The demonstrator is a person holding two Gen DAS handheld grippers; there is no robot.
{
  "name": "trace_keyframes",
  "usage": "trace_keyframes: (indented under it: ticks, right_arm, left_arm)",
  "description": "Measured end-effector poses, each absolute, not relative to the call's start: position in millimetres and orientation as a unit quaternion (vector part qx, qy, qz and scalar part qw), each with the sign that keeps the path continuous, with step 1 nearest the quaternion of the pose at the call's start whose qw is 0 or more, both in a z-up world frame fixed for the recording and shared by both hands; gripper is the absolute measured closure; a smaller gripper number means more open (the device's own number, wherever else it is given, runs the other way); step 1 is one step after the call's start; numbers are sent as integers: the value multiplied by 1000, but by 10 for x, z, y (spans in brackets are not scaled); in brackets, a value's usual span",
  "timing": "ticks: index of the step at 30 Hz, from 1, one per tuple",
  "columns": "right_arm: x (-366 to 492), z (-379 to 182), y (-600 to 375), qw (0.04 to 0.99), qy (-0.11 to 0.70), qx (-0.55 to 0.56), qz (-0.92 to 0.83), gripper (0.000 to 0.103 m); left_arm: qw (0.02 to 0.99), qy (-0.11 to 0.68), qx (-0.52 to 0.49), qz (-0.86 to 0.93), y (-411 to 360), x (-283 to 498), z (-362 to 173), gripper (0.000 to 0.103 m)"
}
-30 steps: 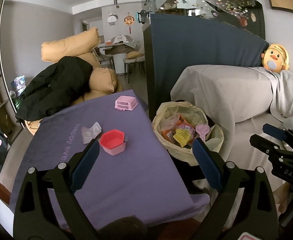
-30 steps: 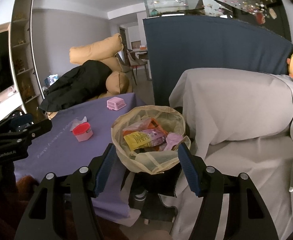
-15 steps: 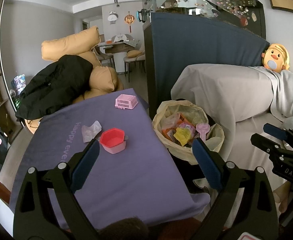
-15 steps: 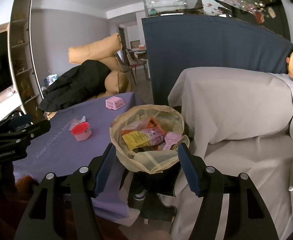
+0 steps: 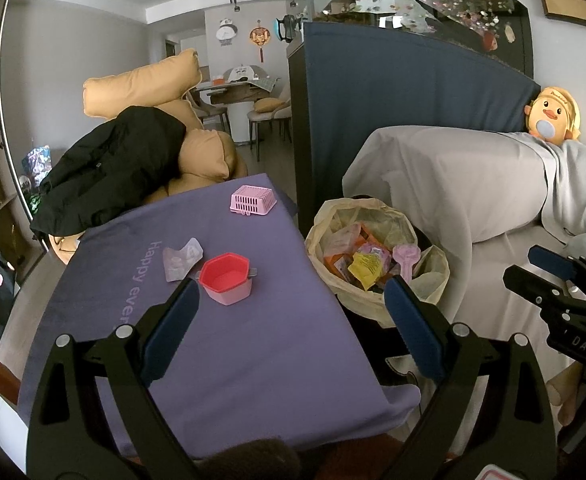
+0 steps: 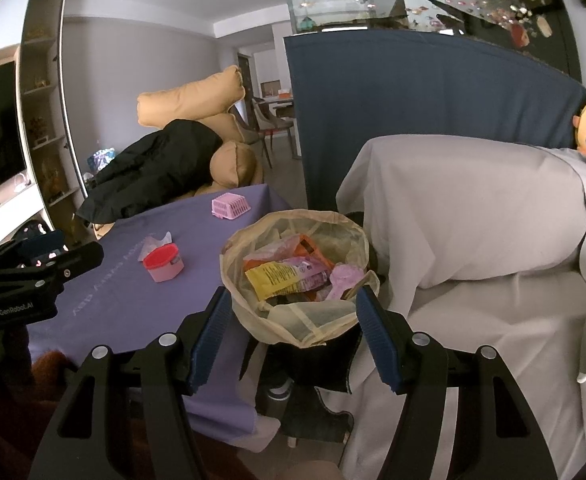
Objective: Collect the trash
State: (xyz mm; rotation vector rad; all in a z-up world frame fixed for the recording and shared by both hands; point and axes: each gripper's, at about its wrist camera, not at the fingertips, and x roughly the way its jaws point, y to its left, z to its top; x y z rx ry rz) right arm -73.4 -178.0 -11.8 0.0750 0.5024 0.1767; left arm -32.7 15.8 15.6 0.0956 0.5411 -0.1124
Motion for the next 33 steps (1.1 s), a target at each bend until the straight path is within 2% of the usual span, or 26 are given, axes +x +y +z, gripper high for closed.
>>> trace_keyframes:
  ticks: [33]
  right_arm:
    - [-728,-123,-1794,962,255,34,88,42]
  left_arm:
    - [961,268,44,-54,187,-318,144,14]
